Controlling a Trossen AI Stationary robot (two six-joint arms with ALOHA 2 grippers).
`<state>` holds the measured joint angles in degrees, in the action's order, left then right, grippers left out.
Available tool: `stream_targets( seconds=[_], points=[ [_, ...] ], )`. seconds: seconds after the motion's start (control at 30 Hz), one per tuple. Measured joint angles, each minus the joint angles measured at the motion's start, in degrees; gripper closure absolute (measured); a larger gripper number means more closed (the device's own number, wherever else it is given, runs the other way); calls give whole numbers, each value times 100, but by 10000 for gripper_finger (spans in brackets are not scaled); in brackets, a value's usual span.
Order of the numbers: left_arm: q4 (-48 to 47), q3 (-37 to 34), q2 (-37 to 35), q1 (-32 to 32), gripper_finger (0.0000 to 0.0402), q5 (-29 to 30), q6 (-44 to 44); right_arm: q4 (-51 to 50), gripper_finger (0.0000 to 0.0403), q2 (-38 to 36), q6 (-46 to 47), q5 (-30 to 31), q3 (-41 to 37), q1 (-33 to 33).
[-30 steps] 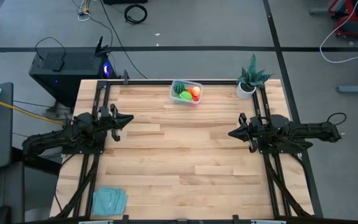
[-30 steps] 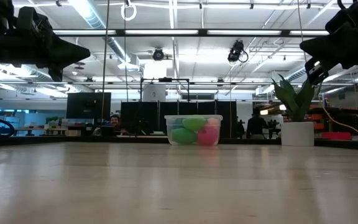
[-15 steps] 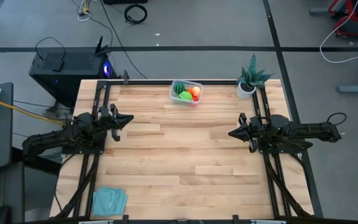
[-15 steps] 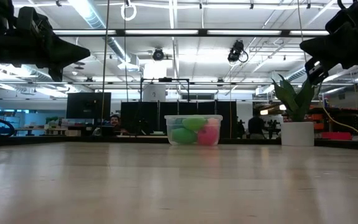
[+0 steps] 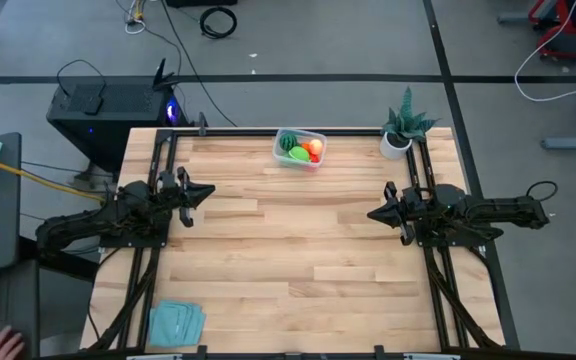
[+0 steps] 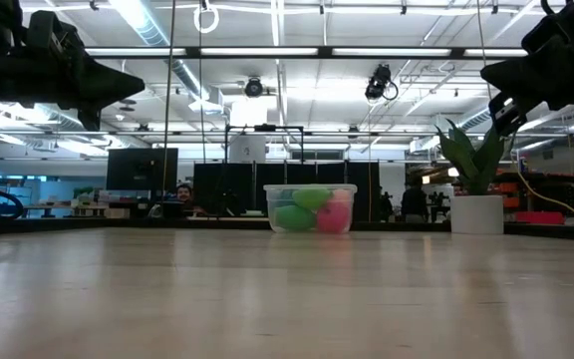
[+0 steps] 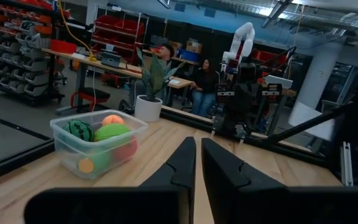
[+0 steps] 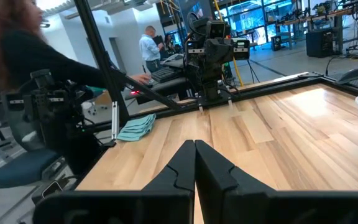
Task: Pick and placing Produce into tupperware
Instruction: Return to Home Position
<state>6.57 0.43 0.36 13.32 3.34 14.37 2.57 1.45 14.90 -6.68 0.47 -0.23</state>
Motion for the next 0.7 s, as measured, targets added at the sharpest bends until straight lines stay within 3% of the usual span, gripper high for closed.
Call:
stream_targets(
  seconds=[0.7],
  points=[
    [0,0,0,0,369,0,-1,2,392,-1,0,2,0,0]
  ],
)
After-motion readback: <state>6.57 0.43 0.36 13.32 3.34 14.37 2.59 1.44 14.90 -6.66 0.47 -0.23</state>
